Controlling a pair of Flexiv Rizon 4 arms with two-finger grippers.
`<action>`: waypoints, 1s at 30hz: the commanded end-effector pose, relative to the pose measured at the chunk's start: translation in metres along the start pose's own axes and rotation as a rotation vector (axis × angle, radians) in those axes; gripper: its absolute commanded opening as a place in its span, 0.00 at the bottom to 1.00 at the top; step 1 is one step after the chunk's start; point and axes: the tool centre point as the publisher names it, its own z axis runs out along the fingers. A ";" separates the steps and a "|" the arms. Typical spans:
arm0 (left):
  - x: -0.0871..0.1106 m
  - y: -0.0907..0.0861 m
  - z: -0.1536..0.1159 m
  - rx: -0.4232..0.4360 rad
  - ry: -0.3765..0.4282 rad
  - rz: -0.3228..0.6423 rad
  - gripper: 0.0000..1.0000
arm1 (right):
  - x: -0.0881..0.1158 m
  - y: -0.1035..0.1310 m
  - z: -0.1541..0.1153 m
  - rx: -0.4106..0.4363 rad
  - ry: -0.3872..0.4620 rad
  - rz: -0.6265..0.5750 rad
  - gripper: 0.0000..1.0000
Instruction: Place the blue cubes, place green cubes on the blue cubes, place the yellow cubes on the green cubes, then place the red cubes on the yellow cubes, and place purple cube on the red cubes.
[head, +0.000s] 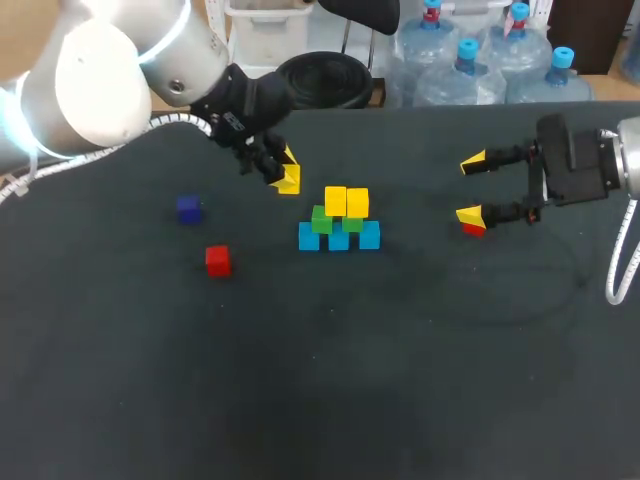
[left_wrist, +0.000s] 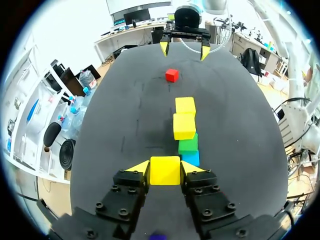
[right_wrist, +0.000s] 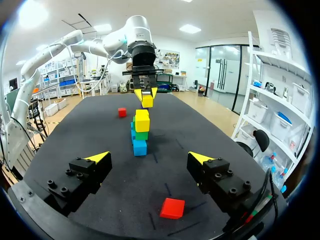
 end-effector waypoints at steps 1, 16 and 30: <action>-0.002 -0.001 0.001 -0.007 -0.004 -0.001 0.00 | 0.000 0.000 0.001 0.001 -0.002 -0.001 1.00; -0.011 -0.013 0.007 -0.012 -0.024 0.005 0.00 | 0.000 0.000 0.001 0.001 -0.002 -0.001 1.00; -0.016 -0.023 0.015 -0.008 -0.024 0.001 0.00 | 0.000 0.000 0.001 0.001 -0.002 -0.001 1.00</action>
